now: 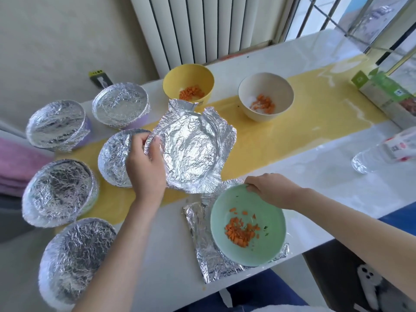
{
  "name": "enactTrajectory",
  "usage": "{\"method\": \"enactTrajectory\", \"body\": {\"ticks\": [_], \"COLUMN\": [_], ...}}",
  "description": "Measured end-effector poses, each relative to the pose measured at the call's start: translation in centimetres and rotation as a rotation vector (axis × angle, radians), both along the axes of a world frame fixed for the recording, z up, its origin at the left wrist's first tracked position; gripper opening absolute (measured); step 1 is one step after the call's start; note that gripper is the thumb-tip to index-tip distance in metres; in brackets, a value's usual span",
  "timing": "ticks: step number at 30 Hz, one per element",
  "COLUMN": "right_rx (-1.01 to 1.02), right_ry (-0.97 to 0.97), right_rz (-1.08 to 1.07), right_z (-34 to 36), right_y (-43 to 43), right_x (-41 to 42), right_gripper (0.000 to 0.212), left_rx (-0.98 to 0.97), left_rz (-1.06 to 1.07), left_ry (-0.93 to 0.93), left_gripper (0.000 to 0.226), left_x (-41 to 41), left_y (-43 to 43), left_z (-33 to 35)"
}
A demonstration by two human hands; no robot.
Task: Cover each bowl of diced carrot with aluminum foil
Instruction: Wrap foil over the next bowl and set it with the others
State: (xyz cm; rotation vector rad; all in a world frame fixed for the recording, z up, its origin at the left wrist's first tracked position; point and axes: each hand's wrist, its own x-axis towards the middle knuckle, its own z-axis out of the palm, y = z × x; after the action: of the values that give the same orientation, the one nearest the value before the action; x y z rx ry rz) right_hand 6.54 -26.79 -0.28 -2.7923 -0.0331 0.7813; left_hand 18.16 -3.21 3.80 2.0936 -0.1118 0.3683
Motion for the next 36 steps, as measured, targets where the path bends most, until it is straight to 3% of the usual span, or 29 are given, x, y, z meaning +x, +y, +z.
{"method": "enactTrajectory", "body": {"ticks": [3,6,8,11,13,15,17,19,22,25,30,36], "right_rx": [0.127,0.318,0.34,0.375,0.409,0.408,0.437,0.476,0.455,0.335,0.128,0.094], "right_ry": [-0.121,-0.48,-0.604,-0.596,-0.525,-0.528,-0.597,-0.609,-0.583,-0.606,-0.657,-0.615], "right_rz": [-0.146,-0.32,-0.349,-0.331,-0.365,-0.396,-0.453,-0.513,-0.565,-0.587,-0.559,-0.573], "right_z": [1.0,2.6,3.9,5.3,5.6,5.6,5.7,5.5,5.2,4.8,4.4,3.9], "right_y": [-0.2,-0.3,-0.5,-0.4,-0.3,-0.3,-0.5,-0.9,-1.5,-2.9,-5.9,-7.2], "right_x": [0.9,2.5,4.0,6.1,7.3,8.5,9.8,10.9,12.3,13.5,14.9,16.5], "right_gripper": [0.03,0.043,0.057,0.069,0.062,0.044,0.009,0.025,0.033,0.031,0.021,0.039], "left_rx": [-0.023,0.0,0.002,-0.035,-0.058,-0.085,-0.044,0.112,0.331,0.352,0.584,0.679], "left_rz": [-0.006,-0.076,-0.175,-0.273,-0.298,-0.313,-0.305,-0.266,-0.183,-0.188,-0.34,-0.445], "left_ry": [-0.019,-0.036,-0.031,-0.035,-0.03,-0.018,-0.026,-0.048,-0.012,0.051,0.055,0.204], "left_gripper": [0.015,0.013,0.011,0.003,0.004,0.002,0.005,0.015,0.019,0.02,0.035,0.048], "left_x": [0.3,0.6,0.6,0.8,1.2,1.8,2.8,4.2,6.4,8.5,11.8,14.5], "left_y": [-0.3,-0.7,-1.1,-1.8,-2.2,-2.4,-2.3,-2.2,-2.3,-3.0,-5.1,-7.9], "left_z": [0.5,0.5,0.6,0.9,1.3,1.7,1.9,1.6,0.9,0.3,-2.3,-4.4]}}
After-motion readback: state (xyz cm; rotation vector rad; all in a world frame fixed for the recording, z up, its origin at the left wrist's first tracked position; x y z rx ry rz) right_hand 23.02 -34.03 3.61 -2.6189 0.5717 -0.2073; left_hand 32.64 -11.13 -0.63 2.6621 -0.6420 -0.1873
